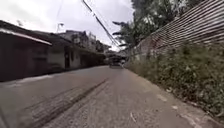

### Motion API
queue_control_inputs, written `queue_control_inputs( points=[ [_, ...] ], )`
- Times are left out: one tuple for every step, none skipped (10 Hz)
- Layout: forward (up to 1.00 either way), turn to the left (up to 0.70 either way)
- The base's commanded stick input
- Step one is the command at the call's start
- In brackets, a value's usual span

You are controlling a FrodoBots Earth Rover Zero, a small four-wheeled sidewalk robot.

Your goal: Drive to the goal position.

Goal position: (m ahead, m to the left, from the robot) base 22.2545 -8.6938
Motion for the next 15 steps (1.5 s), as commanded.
queue_control_inputs(
  points=[
    [0.7, 0.01],
    [0.7, 0.01],
    [0.7, 0.01],
    [0.7, 0.01],
    [0.7, 0.01],
    [0.7, 0.01],
    [0.7, 0.01],
    [0.7, 0.01],
    [0.7, 0.01],
    [0.7, 0.01],
    [0.7, 0.01],
    [0.7, 0.01],
    [0.7, 0.01],
    [0.7, 0.01],
    [0.7, 0.01]
  ],
)
